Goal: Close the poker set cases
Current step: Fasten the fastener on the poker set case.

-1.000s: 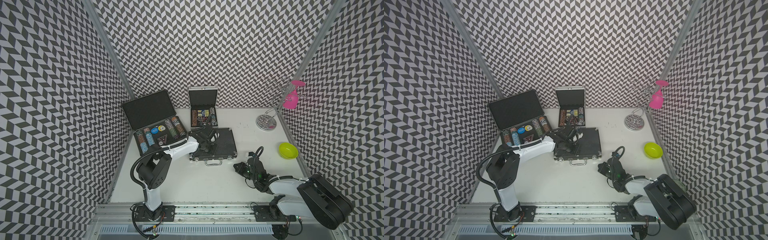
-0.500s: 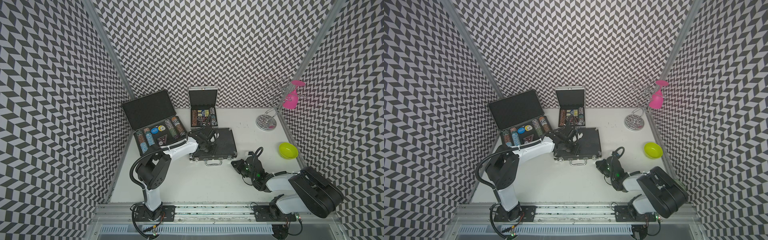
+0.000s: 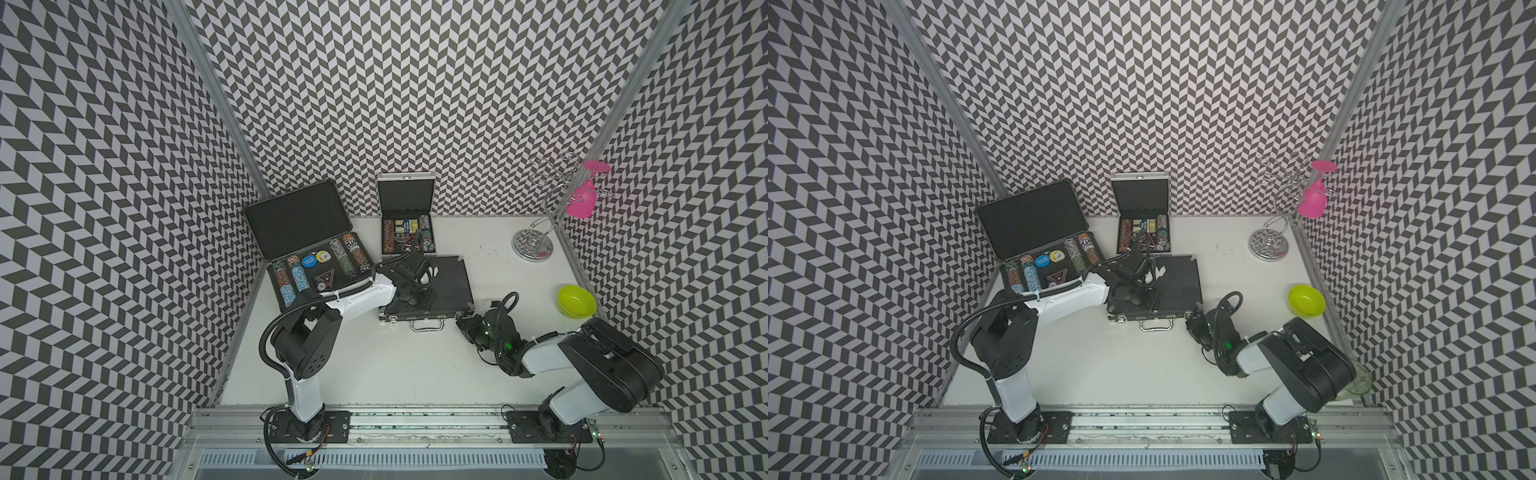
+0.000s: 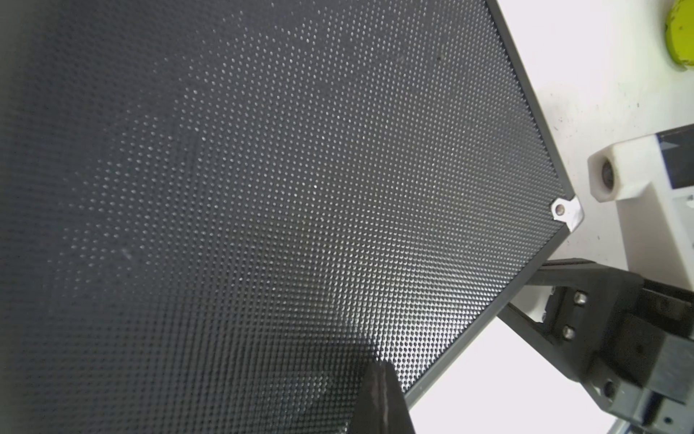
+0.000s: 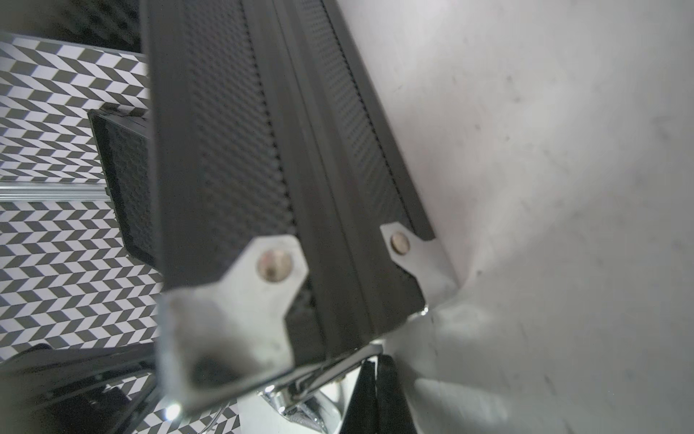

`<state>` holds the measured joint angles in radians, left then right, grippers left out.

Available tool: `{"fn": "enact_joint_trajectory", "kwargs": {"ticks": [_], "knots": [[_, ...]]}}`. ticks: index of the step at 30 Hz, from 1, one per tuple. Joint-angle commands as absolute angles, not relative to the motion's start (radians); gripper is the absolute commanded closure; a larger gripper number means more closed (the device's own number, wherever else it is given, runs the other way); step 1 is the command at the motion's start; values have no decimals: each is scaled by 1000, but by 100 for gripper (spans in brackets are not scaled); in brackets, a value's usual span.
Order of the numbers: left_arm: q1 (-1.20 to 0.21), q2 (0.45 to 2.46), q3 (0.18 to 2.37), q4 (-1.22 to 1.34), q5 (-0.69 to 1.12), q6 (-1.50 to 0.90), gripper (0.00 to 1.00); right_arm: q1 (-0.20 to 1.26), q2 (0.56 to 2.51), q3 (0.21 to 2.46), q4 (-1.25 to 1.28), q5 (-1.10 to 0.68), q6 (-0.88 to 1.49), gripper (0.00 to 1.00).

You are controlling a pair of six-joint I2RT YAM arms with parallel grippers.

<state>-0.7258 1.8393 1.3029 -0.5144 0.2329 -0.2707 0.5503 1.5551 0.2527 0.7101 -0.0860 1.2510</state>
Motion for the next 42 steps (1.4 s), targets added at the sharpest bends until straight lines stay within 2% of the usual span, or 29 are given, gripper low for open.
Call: {"fn": "enact_joint_trajectory", "kwargs": {"ticks": [1, 8, 18, 27, 31, 37, 42], "knots": [[-733, 1857, 1263, -643, 240, -261, 100, 549, 1551, 264, 746, -15, 1275, 93], [-733, 1858, 1269, -640, 248, -267, 100, 549, 1490, 249, 698, 19, 1239, 92], [-734, 1854, 1271, -650, 248, -270, 100, 549, 1570, 244, 809, 26, 1250, 92], [-735, 1857, 1267, -643, 255, -275, 100, 549, 1541, 230, 817, 25, 1220, 91], [-733, 1852, 1274, -641, 252, -278, 100, 550, 1419, 256, 632, 7, 1118, 86], [-735, 1851, 1263, -623, 259, -290, 100, 549, 1192, 316, 314, 96, 983, 80], [-734, 1836, 1264, -618, 255, -298, 100, 549, 1096, 368, 287, 74, 844, 79]]}}
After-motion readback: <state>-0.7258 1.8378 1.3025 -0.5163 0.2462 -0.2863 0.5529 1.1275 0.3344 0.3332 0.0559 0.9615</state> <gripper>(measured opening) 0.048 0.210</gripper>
